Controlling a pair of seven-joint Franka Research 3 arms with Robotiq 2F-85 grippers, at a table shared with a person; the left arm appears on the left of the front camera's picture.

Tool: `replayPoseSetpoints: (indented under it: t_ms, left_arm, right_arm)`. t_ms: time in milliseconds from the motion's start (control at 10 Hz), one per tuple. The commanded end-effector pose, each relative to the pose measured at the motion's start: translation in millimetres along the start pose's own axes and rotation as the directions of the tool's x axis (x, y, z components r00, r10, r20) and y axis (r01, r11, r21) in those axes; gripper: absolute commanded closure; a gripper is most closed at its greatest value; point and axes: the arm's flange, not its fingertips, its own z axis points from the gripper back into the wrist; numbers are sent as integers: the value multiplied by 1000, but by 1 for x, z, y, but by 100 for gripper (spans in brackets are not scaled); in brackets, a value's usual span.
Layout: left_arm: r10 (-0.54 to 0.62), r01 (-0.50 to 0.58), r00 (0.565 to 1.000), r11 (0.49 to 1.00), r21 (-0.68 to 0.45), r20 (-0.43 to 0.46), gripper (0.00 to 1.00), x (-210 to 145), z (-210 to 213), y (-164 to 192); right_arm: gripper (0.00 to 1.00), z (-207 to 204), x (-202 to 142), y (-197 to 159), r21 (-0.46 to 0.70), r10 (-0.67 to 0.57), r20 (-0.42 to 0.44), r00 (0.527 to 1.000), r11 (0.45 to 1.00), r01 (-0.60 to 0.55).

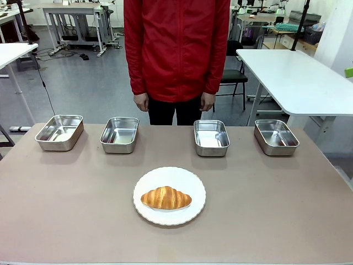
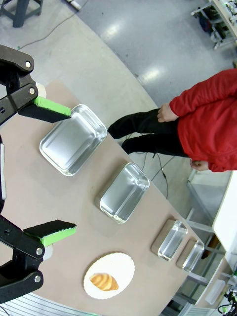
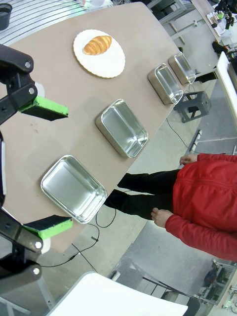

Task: Place the bread in the container.
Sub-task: Place the Butter Roll into the Airtight Container indicated by the human.

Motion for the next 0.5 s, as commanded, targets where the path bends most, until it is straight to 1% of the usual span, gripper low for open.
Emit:
replayPoseSetpoints:
  t_ms: [0, 400]
  left_arm:
    - [0, 0, 1000, 1000, 1, 3, 0, 0, 1, -1]
    - [0, 0, 1000, 1000, 1, 3, 0, 0, 1, -1]
  right_arm:
    - [0, -1, 1, 0, 5, 3, 11, 1000, 1000, -3]
    - [0, -1, 1, 0, 5, 3, 11, 1000, 1000, -3]
